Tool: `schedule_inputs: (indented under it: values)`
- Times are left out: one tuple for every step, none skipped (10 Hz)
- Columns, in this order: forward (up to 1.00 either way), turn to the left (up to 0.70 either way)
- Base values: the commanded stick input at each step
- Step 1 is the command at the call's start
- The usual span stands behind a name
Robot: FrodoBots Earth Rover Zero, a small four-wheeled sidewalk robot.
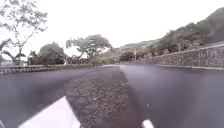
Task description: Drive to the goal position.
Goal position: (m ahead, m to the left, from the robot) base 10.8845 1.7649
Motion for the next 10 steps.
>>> schedule_inputs:
  values:
    - [0.85, 0.0]
    - [0.85, 0.0]
    - [0.85, 0.0]
    - [0.85, 0.0]
    - [0.85, 0.0]
    - [0.85, -0.09]
    - [0.85, -0.26]
    - [0.85, -0.34]
    - [0.85, -0.34]
    - [0.85, -0.34]
